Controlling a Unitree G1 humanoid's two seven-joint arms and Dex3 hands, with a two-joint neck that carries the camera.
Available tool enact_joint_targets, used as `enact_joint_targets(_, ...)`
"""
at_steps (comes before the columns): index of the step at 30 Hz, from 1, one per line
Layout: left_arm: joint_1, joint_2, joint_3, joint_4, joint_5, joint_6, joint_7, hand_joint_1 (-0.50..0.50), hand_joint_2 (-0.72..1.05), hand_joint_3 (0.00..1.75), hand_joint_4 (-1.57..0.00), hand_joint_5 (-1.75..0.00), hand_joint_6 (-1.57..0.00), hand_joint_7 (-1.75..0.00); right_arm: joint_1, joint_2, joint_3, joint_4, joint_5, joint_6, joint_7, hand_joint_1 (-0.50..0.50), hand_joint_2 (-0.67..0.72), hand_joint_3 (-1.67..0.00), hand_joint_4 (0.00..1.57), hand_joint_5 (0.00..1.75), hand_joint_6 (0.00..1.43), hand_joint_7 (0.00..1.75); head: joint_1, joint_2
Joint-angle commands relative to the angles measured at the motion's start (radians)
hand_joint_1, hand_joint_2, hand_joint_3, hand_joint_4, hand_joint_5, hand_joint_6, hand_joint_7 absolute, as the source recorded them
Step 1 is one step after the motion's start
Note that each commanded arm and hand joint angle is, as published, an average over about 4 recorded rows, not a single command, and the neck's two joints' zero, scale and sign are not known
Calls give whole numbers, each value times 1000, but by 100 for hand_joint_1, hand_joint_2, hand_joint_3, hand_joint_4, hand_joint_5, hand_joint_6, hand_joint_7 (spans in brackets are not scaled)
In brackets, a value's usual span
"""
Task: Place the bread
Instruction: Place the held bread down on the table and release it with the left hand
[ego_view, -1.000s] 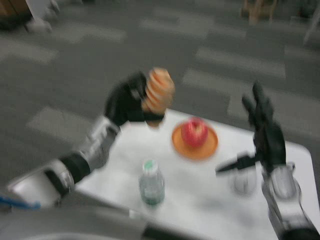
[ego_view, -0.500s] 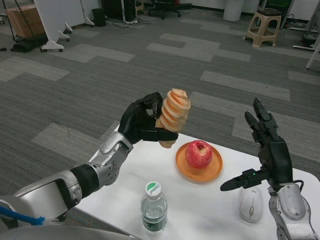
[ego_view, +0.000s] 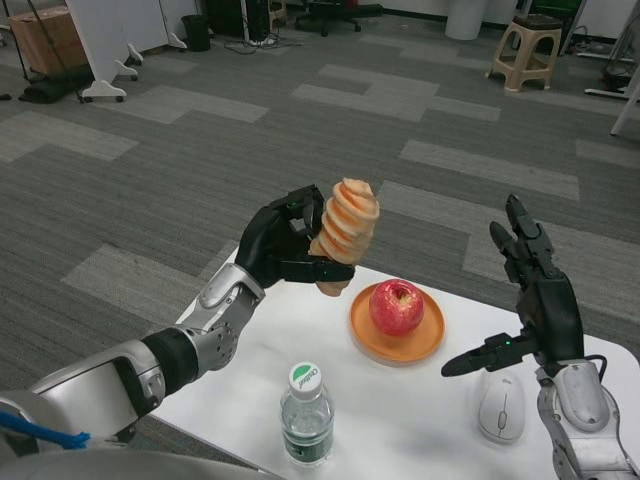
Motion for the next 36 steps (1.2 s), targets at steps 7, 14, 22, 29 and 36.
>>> enact_joint_targets(7,90,76,310,-3,481,70,7,50,96,4,-153,-175,-71,-168,-9,-5,-31,13,6,0,-2,-42,15,0,0,19,0,0,0,-12)
enact_joint_targets(14,145,75,477,-10,790,154,0,50,103,9,-153,-175,-68,-169,5,-16,-38,15,6,0,-2,-42,15,0,0,19,0,0,14,-23)
enact_joint_targets(22,134,54,481,40,1030,244,-40,50,105,9,-153,-175,-71,-168,22,-26,-38,16,8,-1,-2,-42,15,0,0,15,0,0,21,-27)
enact_joint_targets(29,42,-6,481,255,1102,242,-48,50,100,9,-153,-175,-71,-168,29,-32,-38,16,8,-2,-2,-42,22,0,0,19,0,0,20,-25)
enact_joint_targets(36,-50,-27,502,469,1129,239,-33,50,105,9,-153,-175,-76,-168,39,-31,-40,13,7,-4,-2,-42,22,0,0,17,0,0,15,-23)
